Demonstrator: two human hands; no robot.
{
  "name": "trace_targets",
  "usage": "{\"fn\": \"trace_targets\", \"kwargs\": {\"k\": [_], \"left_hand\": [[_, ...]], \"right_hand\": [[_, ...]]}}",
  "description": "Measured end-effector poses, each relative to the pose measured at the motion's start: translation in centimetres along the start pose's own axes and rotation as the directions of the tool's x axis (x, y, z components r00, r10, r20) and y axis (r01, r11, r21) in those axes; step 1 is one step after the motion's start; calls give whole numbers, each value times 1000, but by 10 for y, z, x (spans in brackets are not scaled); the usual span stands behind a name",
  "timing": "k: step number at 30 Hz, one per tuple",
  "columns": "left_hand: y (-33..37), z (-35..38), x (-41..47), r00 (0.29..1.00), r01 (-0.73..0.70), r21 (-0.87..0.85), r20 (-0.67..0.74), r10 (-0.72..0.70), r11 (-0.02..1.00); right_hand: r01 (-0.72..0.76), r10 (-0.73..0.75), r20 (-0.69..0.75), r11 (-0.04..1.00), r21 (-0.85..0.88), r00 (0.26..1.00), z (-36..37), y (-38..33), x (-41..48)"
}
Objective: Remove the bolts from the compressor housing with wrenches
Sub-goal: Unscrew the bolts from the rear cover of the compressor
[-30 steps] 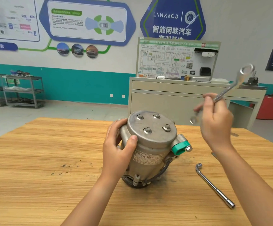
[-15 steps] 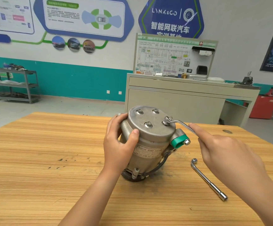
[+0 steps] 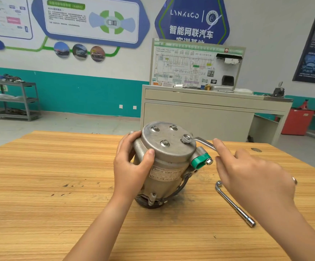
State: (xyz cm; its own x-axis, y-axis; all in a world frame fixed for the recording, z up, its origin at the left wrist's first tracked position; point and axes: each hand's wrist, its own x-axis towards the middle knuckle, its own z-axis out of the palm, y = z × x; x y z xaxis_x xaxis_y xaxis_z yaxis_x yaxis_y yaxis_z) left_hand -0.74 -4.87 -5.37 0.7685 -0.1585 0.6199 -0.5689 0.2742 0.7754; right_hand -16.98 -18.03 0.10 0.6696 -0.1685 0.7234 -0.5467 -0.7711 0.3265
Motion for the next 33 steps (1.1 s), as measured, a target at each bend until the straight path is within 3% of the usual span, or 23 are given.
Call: {"fn": "trace_targets", "kwargs": {"k": [2,4,6,9,13,16,18,20,22,24,26,28,30,33], "left_hand": [[0,-2,3,999,18,-34,28,-17,999],[2,-3,6,998,33,-53,64,-30,998],[3,-4,10,995,33,-61,92,-27,998],[3,-5,13,994,33,-79,103,-25,996],[4,0,14,993,41,-67,110,-34,997],[6,2,15,992,48,-45,120,-43,998],[5,0,14,991,52,-42,124,-46,998],[4,-4,13,992,49,-49,123,-43,998],[3,-6,11,993,43,-66,108,-36,997],[2,-8,9,995,39,-81,90,-32,996],[2,-7,8,996,39,-81,84,-32,996],[1,-6,8,996,38,-75,84,-32,996],[1,-4,7,996,40,-71,84,-34,997],[2,-2,6,996,42,-71,80,-36,997]], "right_hand": [[60,-46,-245,997,49,968,25,16,4],[135,-69,-346,976,171,936,49,27,15],[179,-60,-379,941,286,923,67,31,31],[188,-60,-396,937,294,916,83,28,65],[325,-195,-324,849,417,926,81,3,116],[373,-245,-330,831,413,911,83,-10,127],[311,-166,-360,866,392,918,84,-9,120],[120,66,-356,872,474,932,79,-4,114],[-62,257,-233,785,617,938,67,7,106],[-60,258,-191,727,684,947,48,16,90],[38,87,-202,838,545,976,28,19,66],[97,-94,-26,942,320,995,11,17,42],[71,-104,171,979,191,980,7,19,27],[39,-71,224,989,144,972,1,19,15]]}}
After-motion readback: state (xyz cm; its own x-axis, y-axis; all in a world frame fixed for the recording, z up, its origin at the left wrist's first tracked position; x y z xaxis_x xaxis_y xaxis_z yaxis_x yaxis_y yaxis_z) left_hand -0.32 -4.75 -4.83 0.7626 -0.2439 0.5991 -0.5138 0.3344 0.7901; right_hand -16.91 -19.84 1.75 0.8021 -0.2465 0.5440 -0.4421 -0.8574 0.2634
